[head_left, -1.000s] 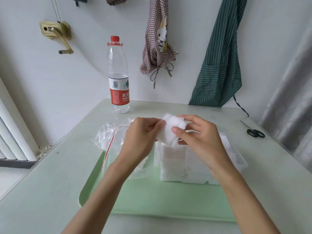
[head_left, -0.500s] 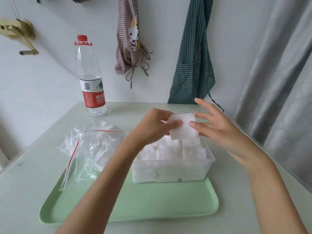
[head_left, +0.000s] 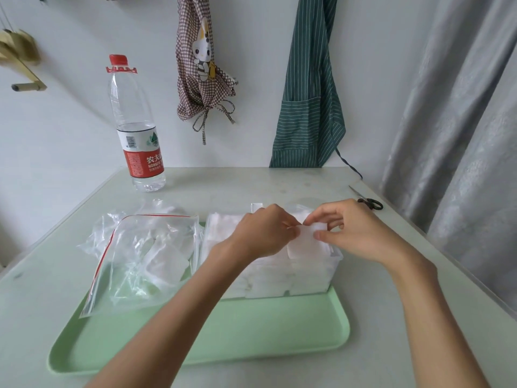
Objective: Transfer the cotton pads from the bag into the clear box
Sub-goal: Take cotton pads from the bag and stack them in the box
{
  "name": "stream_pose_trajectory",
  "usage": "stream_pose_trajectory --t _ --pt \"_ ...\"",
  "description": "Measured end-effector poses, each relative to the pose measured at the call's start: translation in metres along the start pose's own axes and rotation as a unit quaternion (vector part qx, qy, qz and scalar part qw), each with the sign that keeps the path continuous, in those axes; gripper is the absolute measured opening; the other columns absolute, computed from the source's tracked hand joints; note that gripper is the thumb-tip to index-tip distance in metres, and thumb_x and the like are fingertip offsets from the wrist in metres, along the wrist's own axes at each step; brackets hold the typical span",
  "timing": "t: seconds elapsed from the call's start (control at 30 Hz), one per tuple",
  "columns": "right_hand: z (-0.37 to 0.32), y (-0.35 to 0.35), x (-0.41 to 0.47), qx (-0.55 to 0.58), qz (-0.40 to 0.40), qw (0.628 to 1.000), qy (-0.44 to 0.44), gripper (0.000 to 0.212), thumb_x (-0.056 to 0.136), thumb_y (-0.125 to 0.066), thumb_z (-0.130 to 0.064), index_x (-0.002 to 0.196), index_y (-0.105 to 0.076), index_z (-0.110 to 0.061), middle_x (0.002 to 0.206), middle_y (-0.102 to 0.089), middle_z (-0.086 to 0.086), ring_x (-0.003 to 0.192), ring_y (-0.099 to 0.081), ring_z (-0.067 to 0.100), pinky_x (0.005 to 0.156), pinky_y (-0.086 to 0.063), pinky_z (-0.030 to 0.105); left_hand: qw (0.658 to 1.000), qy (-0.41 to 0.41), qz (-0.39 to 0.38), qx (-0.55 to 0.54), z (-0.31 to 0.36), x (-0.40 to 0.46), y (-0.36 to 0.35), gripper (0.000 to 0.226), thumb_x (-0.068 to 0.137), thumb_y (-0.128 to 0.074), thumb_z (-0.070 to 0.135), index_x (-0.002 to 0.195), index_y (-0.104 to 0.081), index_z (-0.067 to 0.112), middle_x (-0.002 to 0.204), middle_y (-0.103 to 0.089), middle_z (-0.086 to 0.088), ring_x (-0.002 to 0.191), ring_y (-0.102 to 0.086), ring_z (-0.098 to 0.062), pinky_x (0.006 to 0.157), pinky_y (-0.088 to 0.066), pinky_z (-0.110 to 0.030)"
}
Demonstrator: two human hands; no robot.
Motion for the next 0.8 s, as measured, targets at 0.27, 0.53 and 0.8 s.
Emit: stream_pose_trajectory --t 0.27,0.53,0.8 --pt "0.003 -0.005 -0.006 -0.096 -0.048 0.993 -0.037 0.019 0.08 -0.068 -0.018 0.088 -0.069 -0.035 0.091 -0.066 -0.009 0.08 -0.057 0.003 0.075 -0.045 0.022 0.999 0.011 -0.04 -0.007 -0.001 0.0 -0.01 0.021 0.091 -0.057 0.031 0.104 -0.071 0.023 0.101 -0.071 0.002 0.099 -0.063 -0.018 0.091 -0.049 -0.035" --pt "-0.006 0.012 -0.007 -0.088 -0.004 0.996 0.008 0.016 0.075 -0.077 -0.026 0.077 -0.07 -0.041 0.098 -0.049 -0.015 0.097 -0.038 0.002 0.086 -0.031 0.026 0.992 -0.089 0.053 0.066 0.019 -0.012 0.016 0.012 0.083 -0.067 0.039 0.095 -0.07 0.037 0.092 -0.064 0.019 0.084 -0.052 -0.004 0.076 -0.035 -0.024" --pt "0.034 -0.022 -0.006 -0.045 -0.117 0.98 -0.153 0.012 0.072 -0.079 -0.034 0.081 -0.074 -0.04 0.113 -0.056 -0.01 0.109 -0.055 0.016 0.064 -0.043 0.021 0.99 -0.056 -0.043 0.123 0.014 -0.004 -0.003 0.021 0.079 -0.071 0.036 0.1 -0.073 0.035 0.088 -0.066 0.015 0.08 -0.051 -0.004 0.063 -0.037 -0.016"
Point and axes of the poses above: each hand's wrist, its own x-axis towards the middle knuckle, its own y-axis out of the back of the hand, z = x × y, the point moved 10 cm from there along x, towards the middle knuckle
